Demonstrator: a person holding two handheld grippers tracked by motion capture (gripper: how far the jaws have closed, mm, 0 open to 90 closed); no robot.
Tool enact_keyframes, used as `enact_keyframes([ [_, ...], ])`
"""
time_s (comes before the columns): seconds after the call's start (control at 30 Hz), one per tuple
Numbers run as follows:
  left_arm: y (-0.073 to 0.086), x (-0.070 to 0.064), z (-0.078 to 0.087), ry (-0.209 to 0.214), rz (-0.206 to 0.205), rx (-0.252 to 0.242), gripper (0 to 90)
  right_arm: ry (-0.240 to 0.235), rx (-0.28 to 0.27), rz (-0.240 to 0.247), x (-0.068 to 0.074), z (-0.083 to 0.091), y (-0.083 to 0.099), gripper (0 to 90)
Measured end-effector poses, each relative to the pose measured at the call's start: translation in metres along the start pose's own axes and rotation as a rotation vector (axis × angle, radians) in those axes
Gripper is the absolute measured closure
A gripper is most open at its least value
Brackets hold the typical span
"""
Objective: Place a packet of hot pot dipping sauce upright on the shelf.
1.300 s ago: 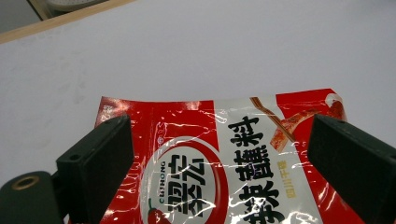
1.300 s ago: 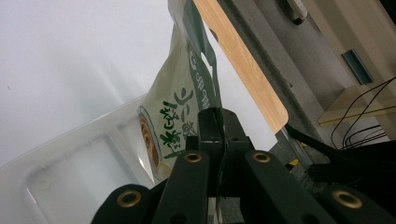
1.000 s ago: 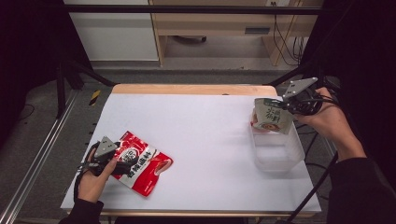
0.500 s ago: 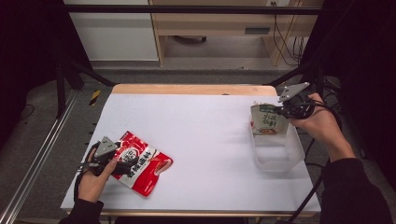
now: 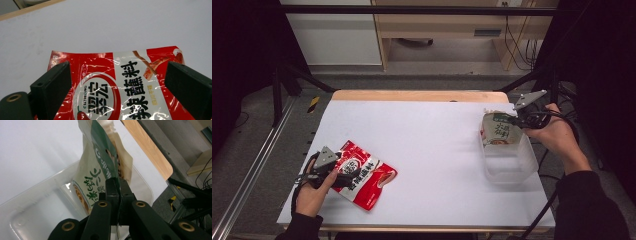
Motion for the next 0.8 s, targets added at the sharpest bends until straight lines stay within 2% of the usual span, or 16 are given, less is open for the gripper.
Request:
enact_keyframes([
  [0.1,0.0,0.0,0.0,0.002,0.001,0.001,7.3,0.02,0.013,-0.024,-0.003,-0.002,0.007,89.2],
  [0.23,0.0,0.0,0.0,0.002,-0.001,0.003,7.3,0.024,0.01,-0.05,-0.006,-0.004,0.013,88.4],
  [0.43,0.0,0.0,-0.001,0.003,-0.002,0.004,7.3,0.028,0.011,-0.044,-0.004,-0.004,0.014,85.8],
  [0.6,0.0,0.0,0.0,0.003,-0.003,0.004,7.3,0.031,0.01,-0.063,-0.003,-0.004,0.015,78.4],
  [0.8,0.0,0.0,0.0,0.002,-0.003,0.004,7.3,0.028,0.018,-0.064,0.003,-0.004,0.016,64.0],
])
Point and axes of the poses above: each handheld gripper's, and its own axes: z roughly backward along the jaws, y roughly out of its underside, x roughly to its left, the point moved 1 cm from there along -z, roughly forward along the jaws, and after that the axes turned 12 degrees about y, right-handed, at the moved point
